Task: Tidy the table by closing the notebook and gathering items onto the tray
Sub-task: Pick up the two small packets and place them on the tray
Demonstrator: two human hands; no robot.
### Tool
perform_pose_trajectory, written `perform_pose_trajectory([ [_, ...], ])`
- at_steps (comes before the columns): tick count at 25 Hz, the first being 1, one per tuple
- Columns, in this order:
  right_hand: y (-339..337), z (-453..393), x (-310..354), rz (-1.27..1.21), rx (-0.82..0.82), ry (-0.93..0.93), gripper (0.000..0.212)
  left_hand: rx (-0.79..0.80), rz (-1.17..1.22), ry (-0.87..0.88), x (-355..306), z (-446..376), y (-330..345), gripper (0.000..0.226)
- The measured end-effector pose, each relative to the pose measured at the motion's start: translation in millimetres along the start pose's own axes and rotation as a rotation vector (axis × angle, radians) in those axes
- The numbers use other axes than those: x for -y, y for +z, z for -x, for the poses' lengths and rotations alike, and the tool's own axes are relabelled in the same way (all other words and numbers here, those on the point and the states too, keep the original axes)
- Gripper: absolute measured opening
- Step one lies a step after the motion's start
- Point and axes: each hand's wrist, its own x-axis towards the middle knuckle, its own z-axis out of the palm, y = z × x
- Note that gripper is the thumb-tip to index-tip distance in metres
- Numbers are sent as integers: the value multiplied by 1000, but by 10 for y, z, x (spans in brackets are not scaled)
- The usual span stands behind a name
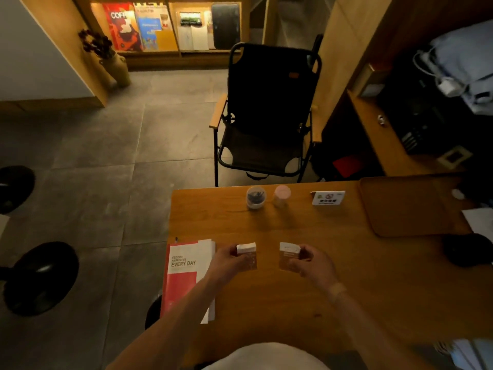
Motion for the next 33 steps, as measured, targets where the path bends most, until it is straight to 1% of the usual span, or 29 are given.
perform_pose_trajectory([
  [5,-431,577,-485,-216,-66,39,30,78,-37,32,-167,309,609,19],
  [7,-631,787,-667,-282,-96,36,30,112,-46,12,-207,448,904,25],
  [10,-968,1091,-946,-350,-144,33,27,110,-57,-18,-234,650,1353,32],
  [16,-1704,1534,-1453,-384,-212,-2,25,103,-53,28,-368,891,2163,27],
  [20,-2054,1728,-1718,-444,-272,-20,26,127,-47,35,-498,995,2598,22],
  [25,-2410,1870,-1968,-458,-295,-35,26,167,-54,79,-611,1099,3095,18],
  [29,-2681,1863,-2059,-478,-320,-29,30,185,-42,89,-696,1112,3387,16],
  [33,-2827,1769,-2068,-487,-324,-22,26,158,0,78,-826,969,3534,17],
])
